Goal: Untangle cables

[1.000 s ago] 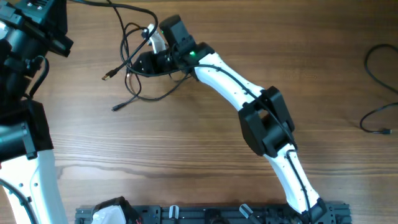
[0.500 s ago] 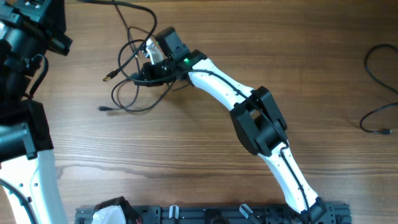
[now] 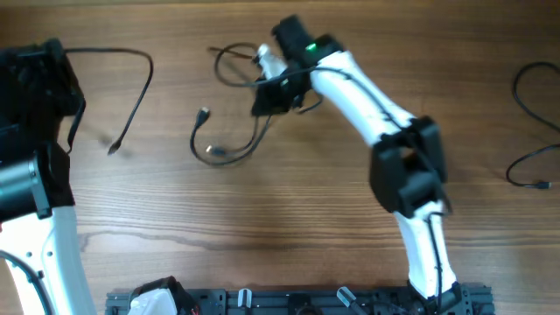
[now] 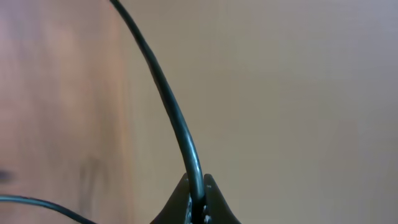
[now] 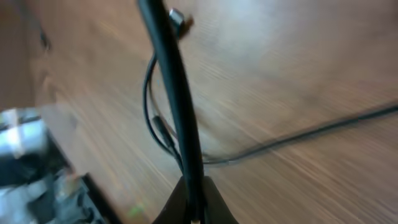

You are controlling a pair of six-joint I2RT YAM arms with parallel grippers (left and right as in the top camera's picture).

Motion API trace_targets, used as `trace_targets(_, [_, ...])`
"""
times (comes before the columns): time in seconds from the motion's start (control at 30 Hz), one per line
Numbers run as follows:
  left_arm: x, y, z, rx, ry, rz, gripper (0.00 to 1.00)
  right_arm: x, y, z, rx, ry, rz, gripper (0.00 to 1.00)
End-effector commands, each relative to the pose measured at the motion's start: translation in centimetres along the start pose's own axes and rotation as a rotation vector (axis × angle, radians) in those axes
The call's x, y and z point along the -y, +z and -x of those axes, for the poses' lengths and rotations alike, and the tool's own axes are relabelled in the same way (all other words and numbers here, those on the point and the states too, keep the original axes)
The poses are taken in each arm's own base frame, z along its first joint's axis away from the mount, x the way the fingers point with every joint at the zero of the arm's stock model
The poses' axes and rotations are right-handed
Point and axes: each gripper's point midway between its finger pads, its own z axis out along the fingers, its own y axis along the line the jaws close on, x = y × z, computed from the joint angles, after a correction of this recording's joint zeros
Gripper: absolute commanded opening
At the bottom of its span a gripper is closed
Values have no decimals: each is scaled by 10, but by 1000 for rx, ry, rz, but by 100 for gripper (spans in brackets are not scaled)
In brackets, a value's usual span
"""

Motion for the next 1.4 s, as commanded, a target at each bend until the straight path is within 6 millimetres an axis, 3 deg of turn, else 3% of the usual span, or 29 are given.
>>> trace_targets(0.0, [-20,6,0,-11,308,85,4,-1,-82,16,181,-99,-221,4])
trace_targets(0.1, [-34,4,-22,-148,453,110,4,1,-118,9,230,-80,-339,4])
trace_targets(0.2, [-41,0,-39,-255,552,98,4,11,-120,-5,196,5,-385,4])
trace_targets(0.3, [-54,-3,-51,-327,594,125,4,35,-116,-18,155,138,-482,4])
trace_targets(0.5, [-69,-1,-79,-437,728,149,4,69,-89,-28,147,335,-551,4])
trace_targets(0.77, [-76,7,-105,-514,760,157,4,100,-43,-32,187,467,-525,5])
trace_targets(0.83, [-79,11,-108,-527,761,167,4,103,-34,-31,200,491,-501,19])
trace_targets(0.87, [-80,12,-109,-532,762,171,4,105,-30,-32,208,507,-495,32])
trace_targets(0.97, [-82,14,-112,-541,764,177,4,113,-23,-35,222,564,-492,58])
trace_targets(1.07, [-83,15,-112,-542,764,178,4,116,-22,-36,222,588,-494,73])
trace_targets(1.37, [-84,14,-112,-547,762,186,4,129,-10,-41,209,646,-518,75])
